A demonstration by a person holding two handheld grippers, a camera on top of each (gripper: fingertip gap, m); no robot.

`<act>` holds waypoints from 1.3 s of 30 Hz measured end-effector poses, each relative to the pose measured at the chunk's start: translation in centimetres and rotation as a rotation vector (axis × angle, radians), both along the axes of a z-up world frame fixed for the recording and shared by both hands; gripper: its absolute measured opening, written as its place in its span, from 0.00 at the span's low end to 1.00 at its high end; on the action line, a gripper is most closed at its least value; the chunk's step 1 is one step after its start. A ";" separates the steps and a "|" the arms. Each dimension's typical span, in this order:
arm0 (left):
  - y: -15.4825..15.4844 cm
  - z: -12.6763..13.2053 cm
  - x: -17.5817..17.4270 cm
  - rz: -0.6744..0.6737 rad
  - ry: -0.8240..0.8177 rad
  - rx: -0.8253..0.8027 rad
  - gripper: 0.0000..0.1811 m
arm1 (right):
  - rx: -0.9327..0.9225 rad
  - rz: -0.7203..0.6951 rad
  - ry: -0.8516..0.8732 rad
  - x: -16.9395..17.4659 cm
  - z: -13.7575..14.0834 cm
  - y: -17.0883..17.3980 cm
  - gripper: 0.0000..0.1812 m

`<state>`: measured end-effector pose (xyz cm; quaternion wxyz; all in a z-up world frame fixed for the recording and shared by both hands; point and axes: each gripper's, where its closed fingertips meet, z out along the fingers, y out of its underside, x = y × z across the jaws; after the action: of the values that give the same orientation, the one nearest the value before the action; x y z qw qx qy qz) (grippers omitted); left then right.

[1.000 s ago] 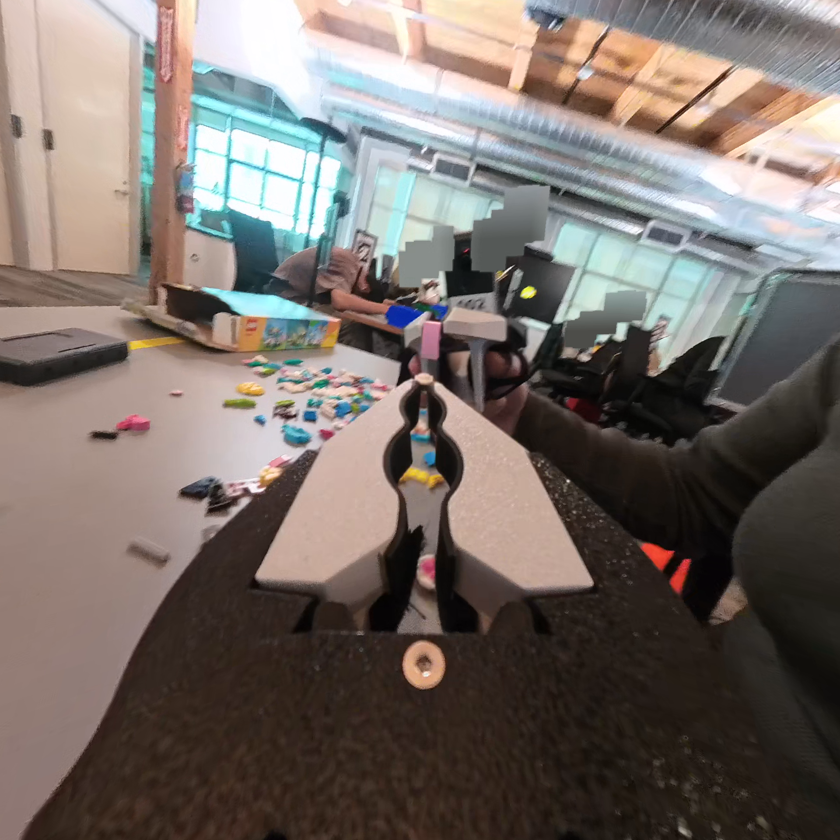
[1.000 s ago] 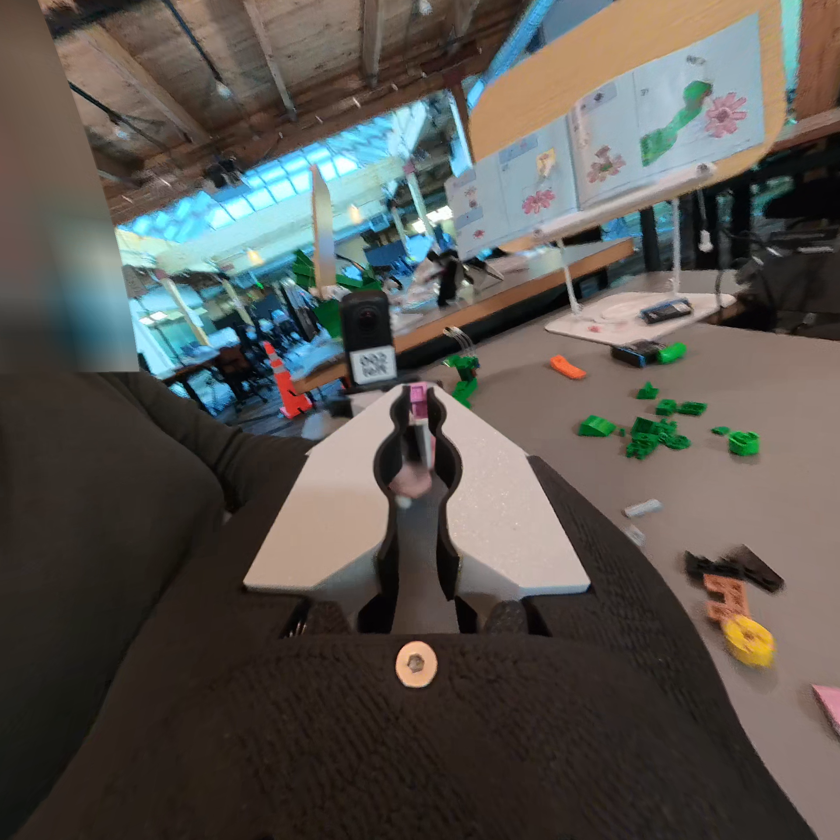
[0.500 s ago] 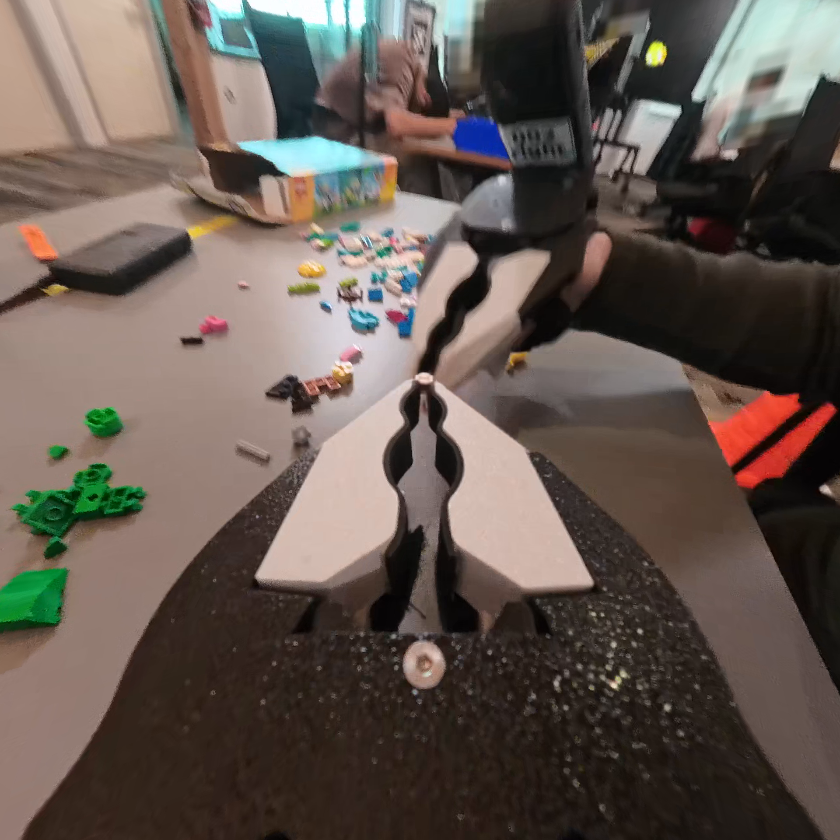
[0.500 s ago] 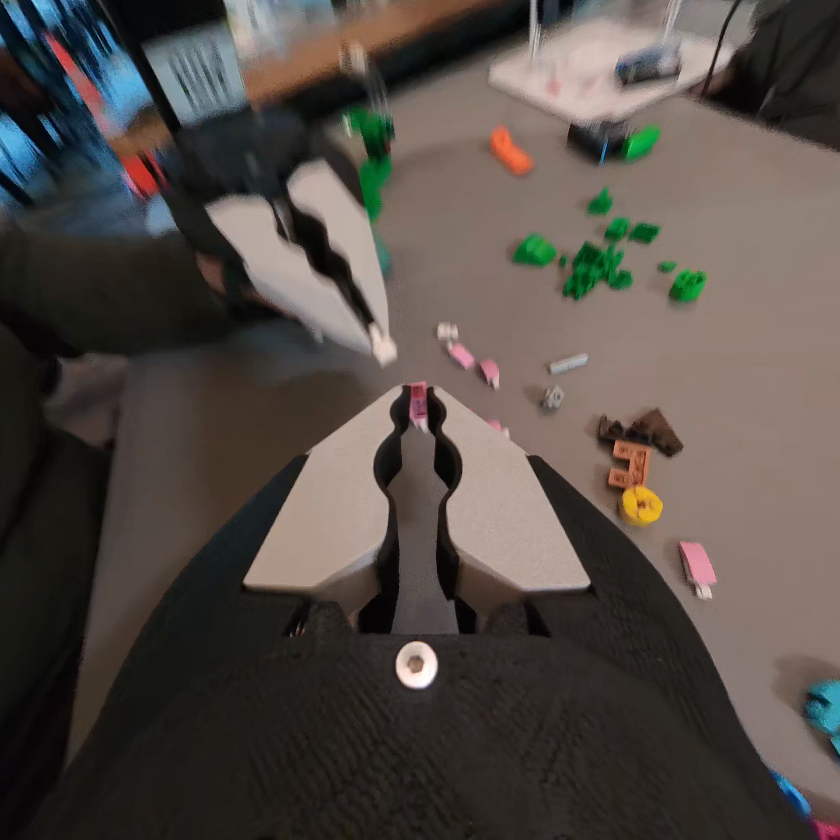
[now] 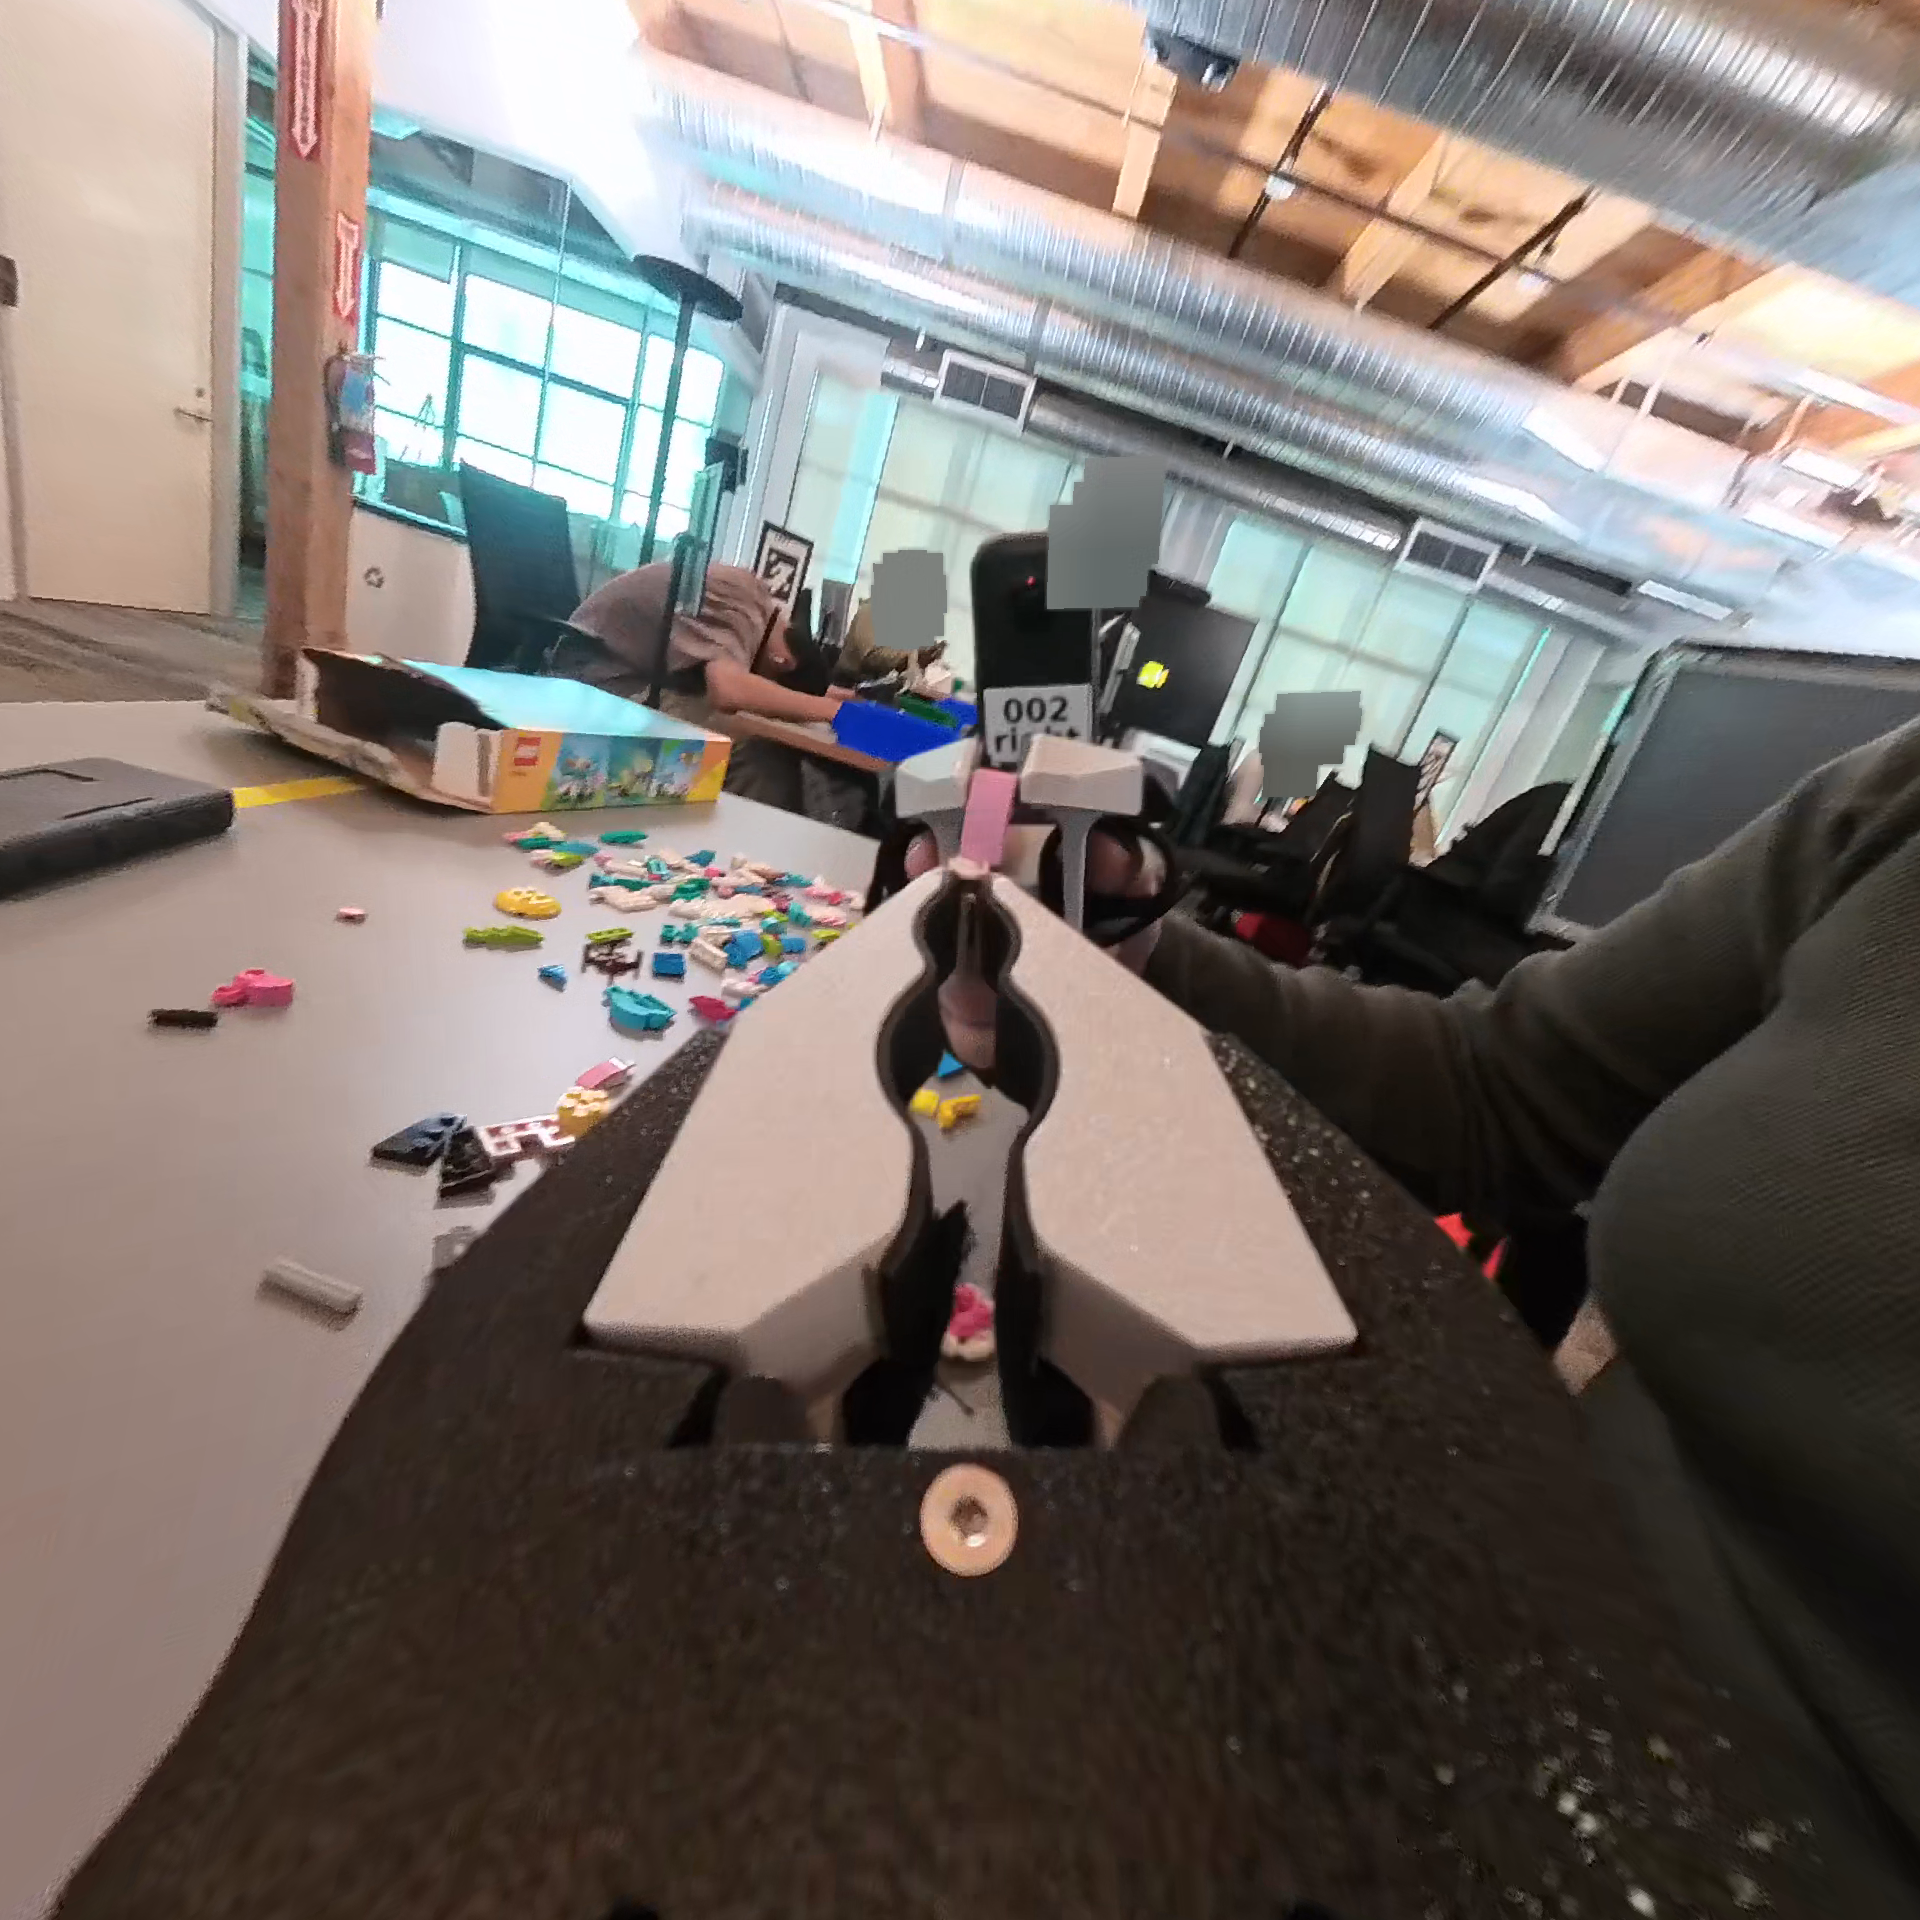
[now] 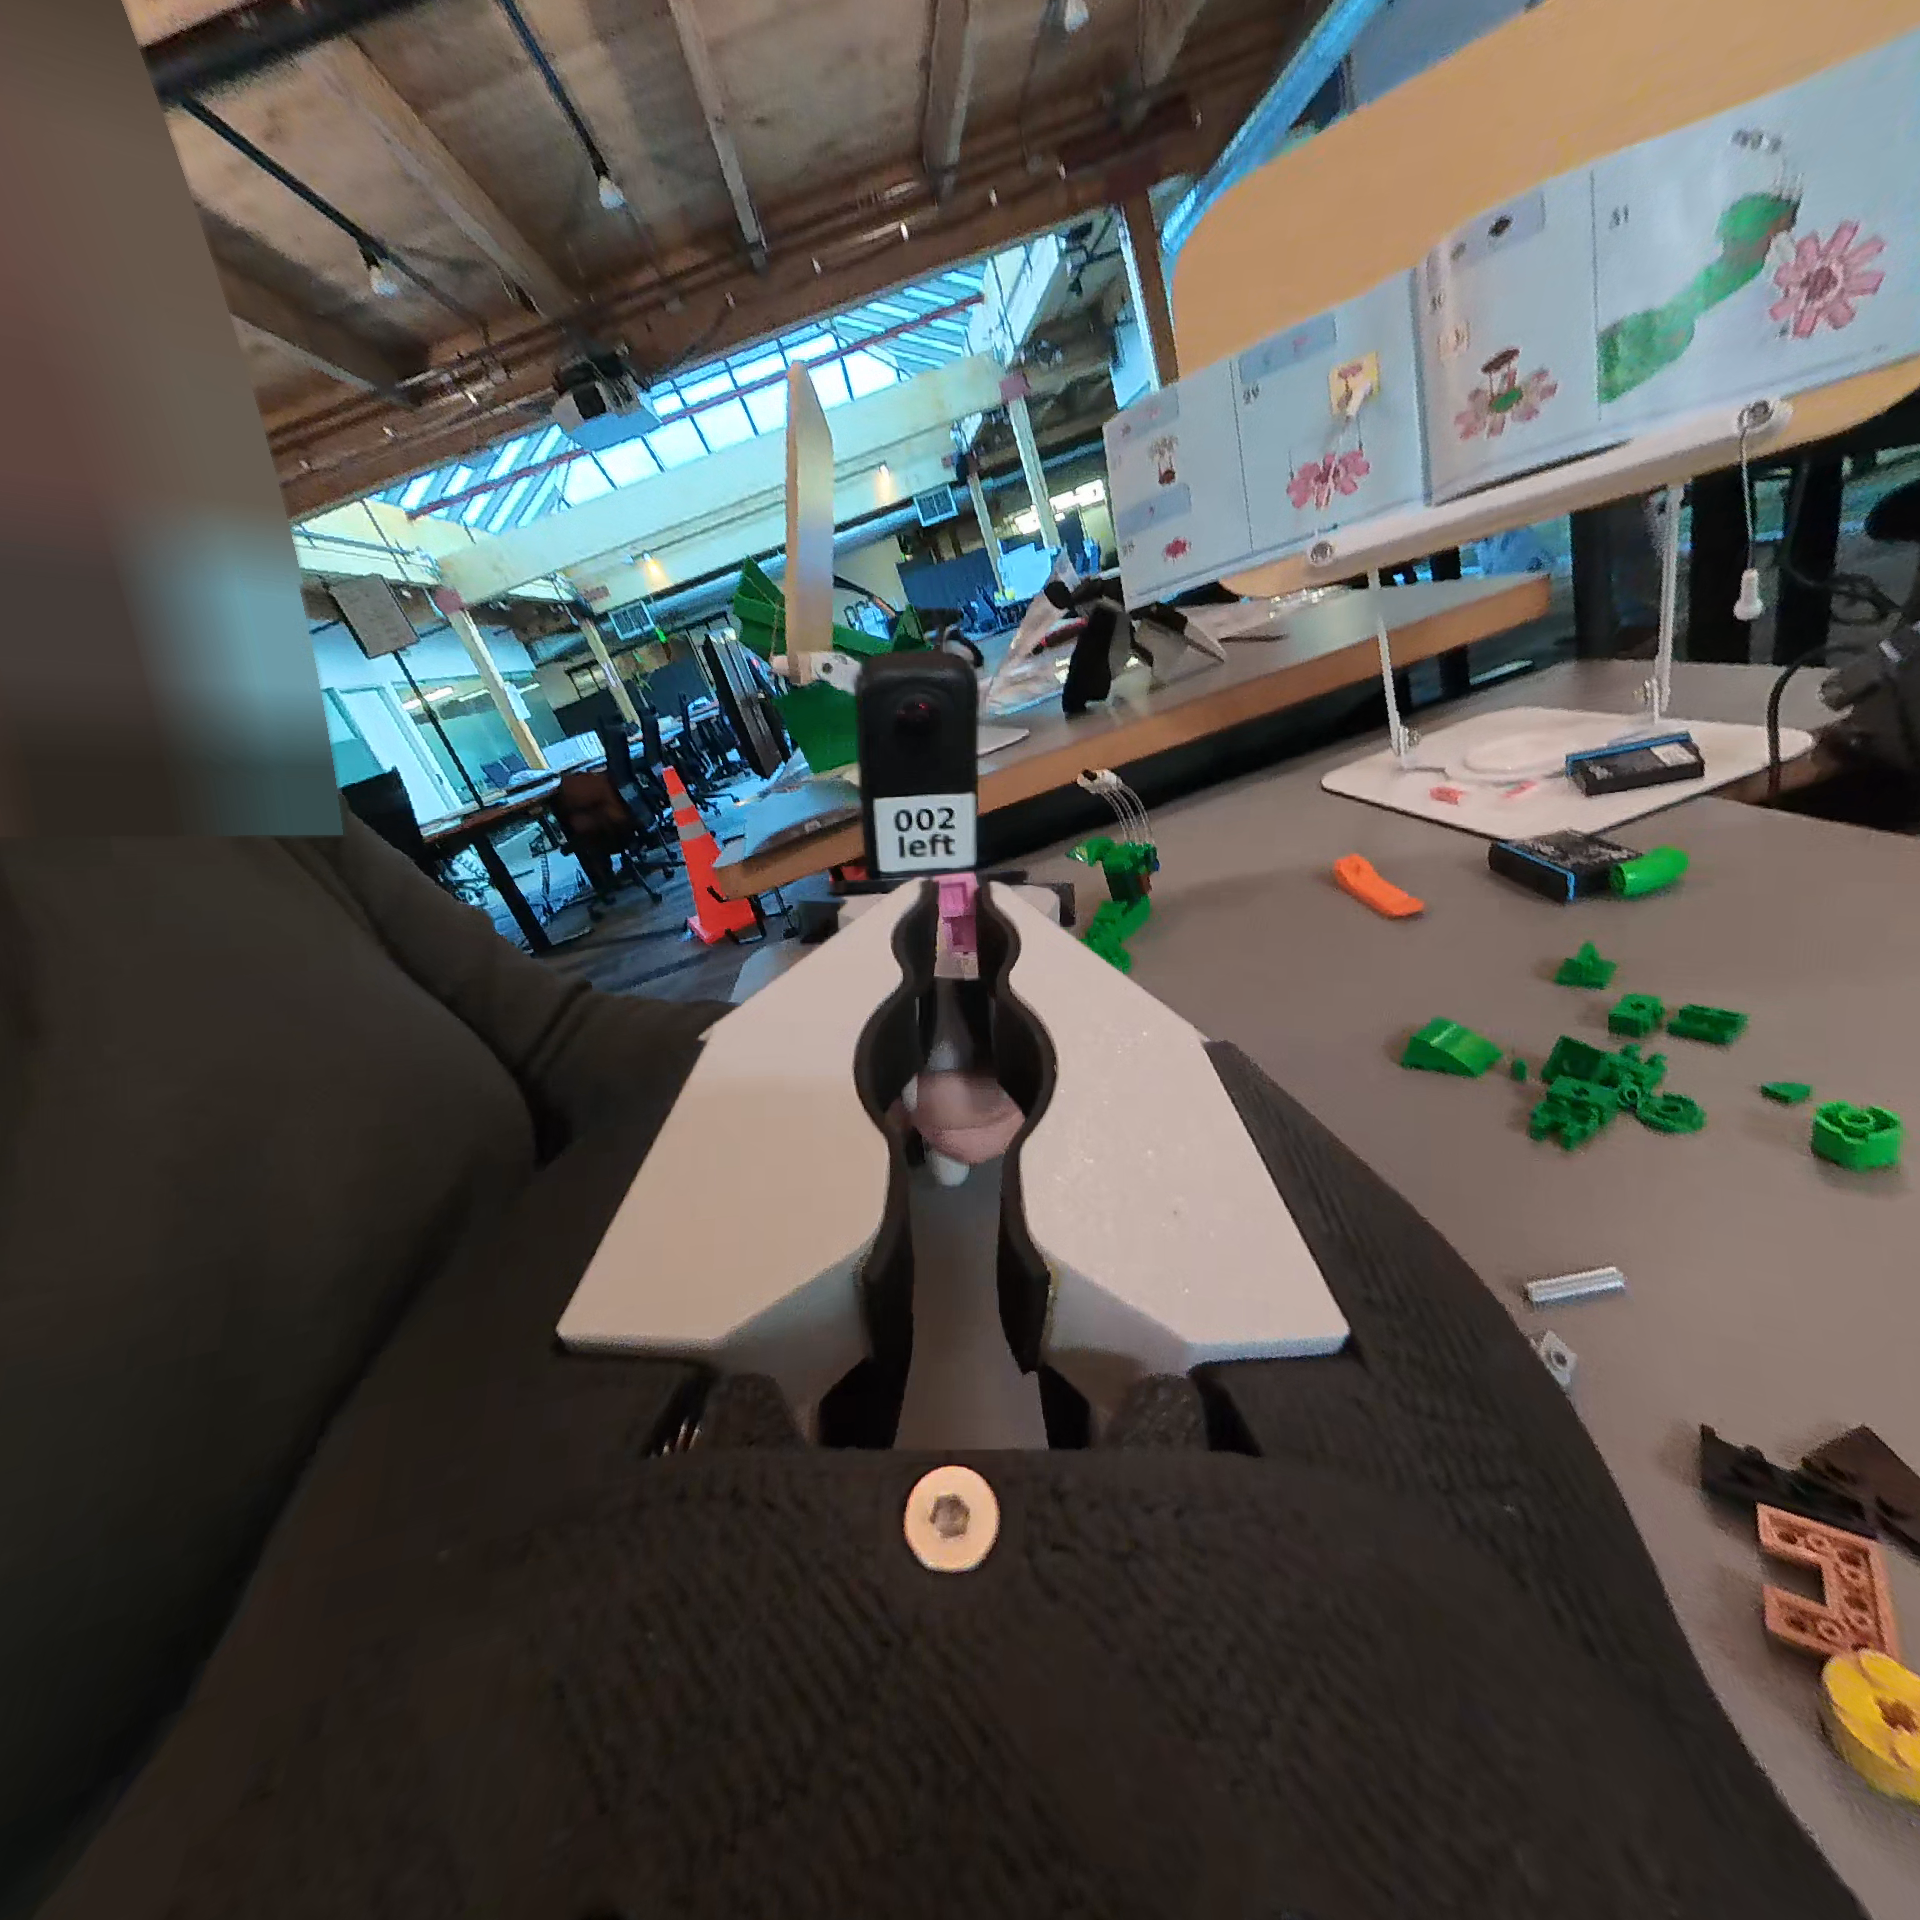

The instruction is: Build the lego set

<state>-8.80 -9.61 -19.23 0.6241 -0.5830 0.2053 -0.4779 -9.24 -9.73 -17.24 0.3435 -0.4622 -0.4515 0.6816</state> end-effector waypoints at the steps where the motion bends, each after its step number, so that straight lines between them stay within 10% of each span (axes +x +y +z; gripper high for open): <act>1: -0.1 0.2 0.0 -0.012 -0.024 -0.004 0.00 | 0.001 0.002 0.009 0.1 0.1 0.0 0.03; 14: -0.8 1.3 -0.4 -0.098 -0.141 -0.014 0.00 | 0.050 -0.021 0.021 1.1 -0.8 0.2 0.00; 25: 3.1 -3.6 -2.8 0.282 0.317 -0.051 0.00 | 0.439 -0.381 -0.455 1.1 -8.5 5.5 0.00; 31: 4.3 -6.7 -3.4 0.485 0.669 -0.039 0.00 | 0.632 -0.873 -0.440 2.2 -8.4 10.9 0.00; 39: 4.1 -7.8 -2.8 0.472 0.735 -0.074 0.00 | 0.652 -0.882 -0.446 2.3 -8.9 10.8 0.00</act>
<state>-11.62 -5.48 -27.00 0.5801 -0.7674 0.2578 -0.0899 -6.98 1.06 -26.17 0.6155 -0.6089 -0.4642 0.1868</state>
